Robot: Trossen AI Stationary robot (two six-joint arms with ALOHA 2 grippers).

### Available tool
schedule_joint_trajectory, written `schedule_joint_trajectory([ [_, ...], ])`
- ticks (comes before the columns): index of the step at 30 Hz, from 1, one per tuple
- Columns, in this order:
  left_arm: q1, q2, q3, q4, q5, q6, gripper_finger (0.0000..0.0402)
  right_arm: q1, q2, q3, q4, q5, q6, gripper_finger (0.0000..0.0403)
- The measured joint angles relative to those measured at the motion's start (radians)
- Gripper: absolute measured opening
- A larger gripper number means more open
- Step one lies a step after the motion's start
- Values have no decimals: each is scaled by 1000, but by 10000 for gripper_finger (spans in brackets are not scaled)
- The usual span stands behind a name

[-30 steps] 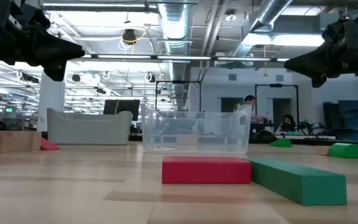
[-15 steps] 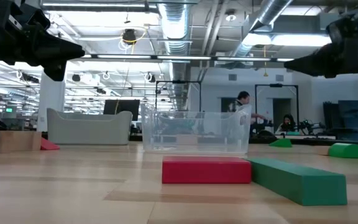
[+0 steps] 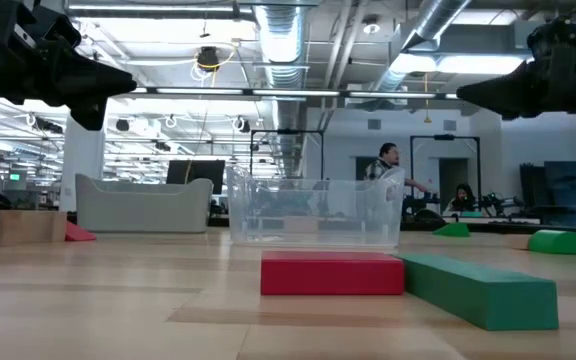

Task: Sort & place blocks by color
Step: Put the top right green block into the transparent bin

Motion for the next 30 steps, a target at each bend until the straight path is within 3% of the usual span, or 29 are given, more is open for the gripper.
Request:
schedule_joint_trajectory([
  [11, 0, 0, 0, 0, 0, 0, 53, -2, 0, 0, 59, 8, 63, 63],
  [18, 0, 0, 0, 0, 0, 0, 53, -2, 13, 32, 66, 222, 64, 63],
  [24, 0, 0, 0, 0, 0, 0, 53, -20, 99, 91, 55, 365, 38, 63],
  [30, 0, 0, 0, 0, 0, 0, 53, -89, 206, 186, 56, 397, 40, 64],
])
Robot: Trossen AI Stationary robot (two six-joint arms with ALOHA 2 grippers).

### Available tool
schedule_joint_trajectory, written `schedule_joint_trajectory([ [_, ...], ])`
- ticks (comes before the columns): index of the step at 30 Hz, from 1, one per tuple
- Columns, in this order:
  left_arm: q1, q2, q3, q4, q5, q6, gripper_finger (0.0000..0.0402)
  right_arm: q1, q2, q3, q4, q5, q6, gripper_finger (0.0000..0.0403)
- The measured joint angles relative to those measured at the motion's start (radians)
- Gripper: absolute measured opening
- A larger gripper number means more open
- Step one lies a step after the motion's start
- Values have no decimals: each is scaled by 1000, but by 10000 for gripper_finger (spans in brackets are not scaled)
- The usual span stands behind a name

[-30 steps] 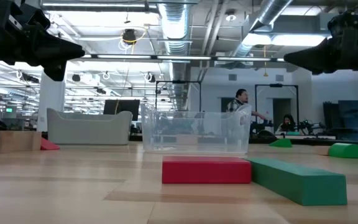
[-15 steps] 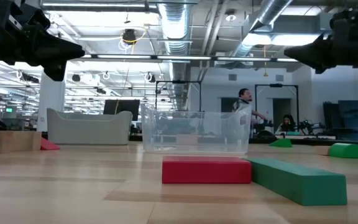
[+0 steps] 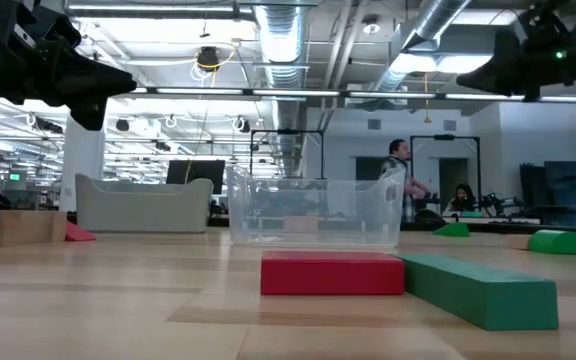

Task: Sort & place blocks by color
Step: Put the top right green block into the transparent bin

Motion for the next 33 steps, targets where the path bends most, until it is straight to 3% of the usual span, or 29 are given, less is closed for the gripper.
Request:
schedule_joint_trajectory([
  [7, 0, 0, 0, 0, 0, 0, 53, -83, 202, 73, -44, -2, 93, 100],
  [14, 0, 0, 0, 0, 0, 0, 53, -184, 433, 81, -65, 1, 251, 196],
  [21, 0, 0, 0, 0, 0, 0, 53, -252, 620, 81, -64, 0, 304, 285],
  [26, 0, 0, 0, 0, 0, 0, 53, -284, 711, 91, -67, 5, 323, 309],
  [33, 0, 0, 0, 0, 0, 0, 53, -365, 881, 165, -109, -2, 362, 312],
])
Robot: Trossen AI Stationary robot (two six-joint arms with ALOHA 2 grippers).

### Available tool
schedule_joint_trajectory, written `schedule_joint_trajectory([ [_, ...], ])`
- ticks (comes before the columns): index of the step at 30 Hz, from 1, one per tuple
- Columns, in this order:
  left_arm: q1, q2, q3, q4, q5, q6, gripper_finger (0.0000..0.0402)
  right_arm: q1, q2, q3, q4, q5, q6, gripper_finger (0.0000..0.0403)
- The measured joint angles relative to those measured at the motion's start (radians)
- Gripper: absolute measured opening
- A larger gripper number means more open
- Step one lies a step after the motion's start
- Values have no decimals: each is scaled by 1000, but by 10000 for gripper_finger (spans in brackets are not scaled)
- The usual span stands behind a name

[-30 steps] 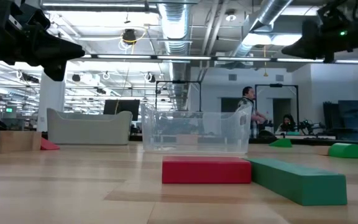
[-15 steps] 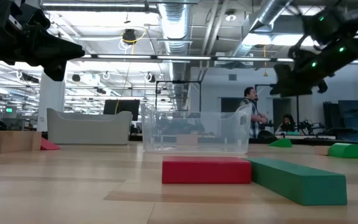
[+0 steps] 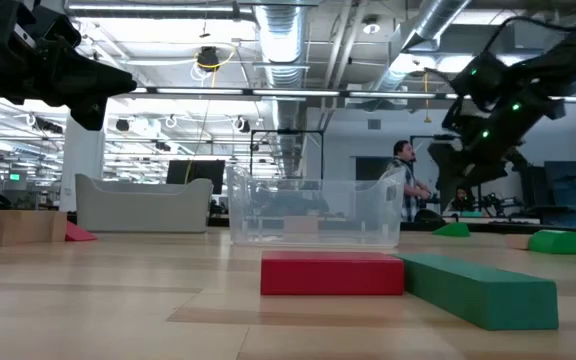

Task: Sort & place blocks by color
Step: Put the top right green block into the transparent bin

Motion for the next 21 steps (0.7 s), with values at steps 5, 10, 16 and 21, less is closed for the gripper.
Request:
schedule_joint_trajectory([
  [5, 0, 0, 0, 0, 0, 0, 53, -20, 154, 57, -92, -2, 63, 311],
  [10, 0, 0, 0, 0, 0, 0, 53, -15, 263, 79, -97, -4, 90, 311],
  [16, 0, 0, 0, 0, 0, 0, 53, -4, 324, 99, -97, -1, 92, 311],
  [21, 0, 0, 0, 0, 0, 0, 53, -1, 339, 110, -102, -42, 92, 311],
])
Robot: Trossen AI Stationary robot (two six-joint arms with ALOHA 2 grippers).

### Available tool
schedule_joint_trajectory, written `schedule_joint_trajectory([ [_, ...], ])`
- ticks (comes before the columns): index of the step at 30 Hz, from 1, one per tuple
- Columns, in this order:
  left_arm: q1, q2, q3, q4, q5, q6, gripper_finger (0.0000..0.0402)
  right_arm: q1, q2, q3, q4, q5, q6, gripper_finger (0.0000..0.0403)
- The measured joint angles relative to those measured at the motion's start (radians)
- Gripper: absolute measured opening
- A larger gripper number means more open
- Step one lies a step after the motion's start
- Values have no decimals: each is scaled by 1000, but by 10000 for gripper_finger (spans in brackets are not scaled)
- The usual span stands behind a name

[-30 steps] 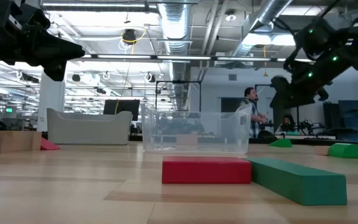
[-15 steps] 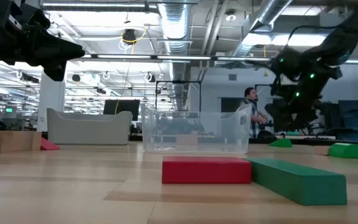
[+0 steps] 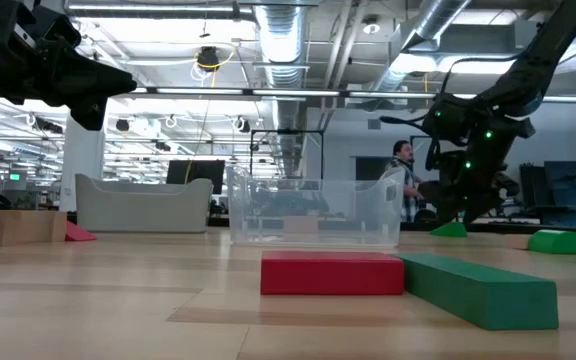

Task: Sort & place blocks by color
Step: Put the top right green block into the transparent bin

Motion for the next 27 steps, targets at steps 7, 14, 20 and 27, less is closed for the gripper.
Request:
schedule_joint_trajectory([
  [7, 0, 0, 0, 0, 0, 0, 53, 24, -40, 9, -22, -17, -10, 311],
  [14, 0, 0, 0, 0, 0, 0, 53, 62, -93, 13, -17, -33, -4, 311],
  [20, 0, 0, 0, 0, 0, 0, 53, 139, -60, 13, -37, -41, 29, 311],
  [27, 0, 0, 0, 0, 0, 0, 53, 158, 22, 16, -84, -29, 105, 311],
])
